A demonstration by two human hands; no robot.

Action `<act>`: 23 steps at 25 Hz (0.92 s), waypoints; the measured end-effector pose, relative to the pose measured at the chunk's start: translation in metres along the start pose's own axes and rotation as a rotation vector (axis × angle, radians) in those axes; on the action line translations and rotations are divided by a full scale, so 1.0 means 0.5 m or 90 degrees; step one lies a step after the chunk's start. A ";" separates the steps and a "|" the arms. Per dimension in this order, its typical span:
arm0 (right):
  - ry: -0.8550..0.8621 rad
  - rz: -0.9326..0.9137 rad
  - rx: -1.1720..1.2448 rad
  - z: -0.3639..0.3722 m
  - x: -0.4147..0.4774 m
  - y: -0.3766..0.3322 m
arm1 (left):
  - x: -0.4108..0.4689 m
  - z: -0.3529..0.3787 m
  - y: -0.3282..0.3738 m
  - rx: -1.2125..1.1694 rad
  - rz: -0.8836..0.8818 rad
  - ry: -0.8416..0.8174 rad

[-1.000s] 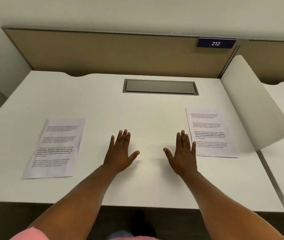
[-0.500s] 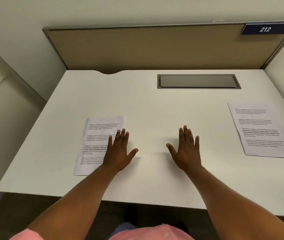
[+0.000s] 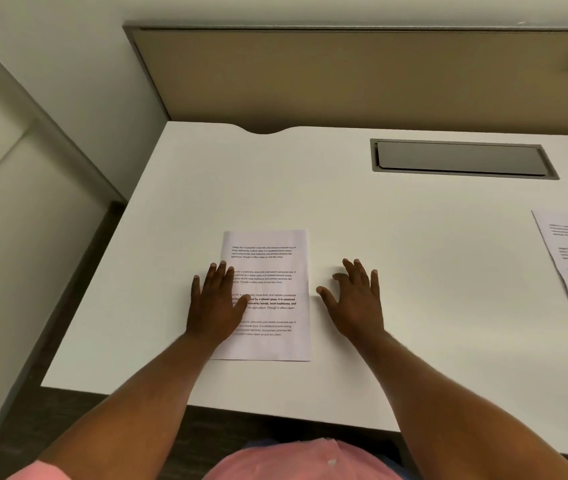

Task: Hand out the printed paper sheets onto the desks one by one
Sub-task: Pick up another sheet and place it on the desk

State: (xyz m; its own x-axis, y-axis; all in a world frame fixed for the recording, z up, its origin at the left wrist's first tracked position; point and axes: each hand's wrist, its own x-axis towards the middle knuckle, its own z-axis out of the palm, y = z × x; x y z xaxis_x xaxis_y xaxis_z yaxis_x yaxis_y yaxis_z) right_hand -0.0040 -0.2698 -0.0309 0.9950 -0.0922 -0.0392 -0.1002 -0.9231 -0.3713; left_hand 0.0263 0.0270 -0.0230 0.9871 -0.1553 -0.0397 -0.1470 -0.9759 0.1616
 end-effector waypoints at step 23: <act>-0.083 0.207 0.219 0.011 0.031 -0.135 | 0.014 -0.014 -0.029 -0.041 -0.126 -0.017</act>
State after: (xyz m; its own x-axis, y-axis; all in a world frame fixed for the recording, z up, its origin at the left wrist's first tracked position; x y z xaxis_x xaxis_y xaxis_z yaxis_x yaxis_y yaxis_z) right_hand 0.0184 -0.2069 -0.0117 0.9054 -0.2877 -0.3123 -0.4230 -0.6752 -0.6043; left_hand 0.0355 0.0413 -0.0187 0.9941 0.0337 -0.1032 0.0549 -0.9761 0.2100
